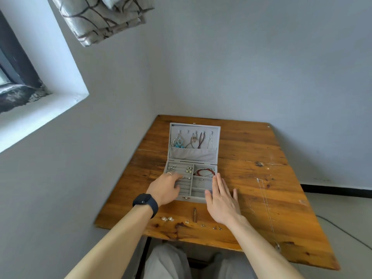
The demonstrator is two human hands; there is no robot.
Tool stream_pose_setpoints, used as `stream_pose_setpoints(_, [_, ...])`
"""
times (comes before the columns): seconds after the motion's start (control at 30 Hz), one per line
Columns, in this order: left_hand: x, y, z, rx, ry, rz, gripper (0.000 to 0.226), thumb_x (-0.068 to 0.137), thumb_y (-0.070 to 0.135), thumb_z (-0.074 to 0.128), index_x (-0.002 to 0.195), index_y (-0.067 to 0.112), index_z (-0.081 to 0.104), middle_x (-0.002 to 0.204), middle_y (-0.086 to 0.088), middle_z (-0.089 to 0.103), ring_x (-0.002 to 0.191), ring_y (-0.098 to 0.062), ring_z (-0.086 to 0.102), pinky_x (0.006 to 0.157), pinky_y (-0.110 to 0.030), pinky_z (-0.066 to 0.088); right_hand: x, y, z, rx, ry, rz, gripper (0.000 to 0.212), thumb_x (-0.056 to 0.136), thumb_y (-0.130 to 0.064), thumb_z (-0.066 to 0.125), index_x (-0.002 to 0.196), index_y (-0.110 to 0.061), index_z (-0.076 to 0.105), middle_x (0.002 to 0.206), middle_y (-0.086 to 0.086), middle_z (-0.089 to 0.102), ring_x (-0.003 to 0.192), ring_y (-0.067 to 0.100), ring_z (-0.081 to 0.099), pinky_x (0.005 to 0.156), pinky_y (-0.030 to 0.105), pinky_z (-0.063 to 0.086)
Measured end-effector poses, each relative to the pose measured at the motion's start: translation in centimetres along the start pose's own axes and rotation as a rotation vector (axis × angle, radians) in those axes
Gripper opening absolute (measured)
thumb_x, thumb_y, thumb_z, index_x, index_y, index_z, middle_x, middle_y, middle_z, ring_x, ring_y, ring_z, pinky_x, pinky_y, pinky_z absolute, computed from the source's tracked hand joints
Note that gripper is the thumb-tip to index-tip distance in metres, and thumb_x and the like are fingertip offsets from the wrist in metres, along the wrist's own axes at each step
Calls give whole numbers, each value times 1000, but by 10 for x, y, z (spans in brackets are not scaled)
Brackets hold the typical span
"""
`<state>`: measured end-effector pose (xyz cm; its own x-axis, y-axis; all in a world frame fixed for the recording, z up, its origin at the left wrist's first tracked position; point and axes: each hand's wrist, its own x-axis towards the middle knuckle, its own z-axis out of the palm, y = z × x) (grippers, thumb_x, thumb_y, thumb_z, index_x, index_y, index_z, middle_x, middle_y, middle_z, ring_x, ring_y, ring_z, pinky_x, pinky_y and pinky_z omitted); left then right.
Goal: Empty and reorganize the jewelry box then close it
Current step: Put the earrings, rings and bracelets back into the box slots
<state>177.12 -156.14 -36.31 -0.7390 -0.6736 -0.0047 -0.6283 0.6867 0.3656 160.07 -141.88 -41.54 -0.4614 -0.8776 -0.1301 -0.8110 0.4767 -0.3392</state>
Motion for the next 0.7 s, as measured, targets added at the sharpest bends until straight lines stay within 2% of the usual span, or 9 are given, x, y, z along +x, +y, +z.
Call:
stream_pose_setpoints(0.23, [7,8,11,116,47,-34,43,98,24,48,141,25,55,139,0,53,128,-23,45,97,-40,50,2,-1,3,27,15,5,68,101,-57,5,156,-24,-16,159,-10,-29,150,10,-15,119,51,-5])
stream_pose_setpoints(0.43, [12,13,20,109,67,-6,43,97,23,50,139,27,57,138,3,55,130,-20,43,102,-36,46,3,0,5,38,25,0,68,101,-57,6,157,-24,-15,160,-9,-28,150,10,-15,120,51,-5])
stream_pose_setpoints(0.7, [14,22,22,171,75,-56,46,93,22,52,139,23,54,133,-1,58,127,-23,48,93,-41,52,4,2,6,35,29,-3,68,101,-57,6,157,-23,-14,161,-8,-26,151,12,-14,120,52,-4])
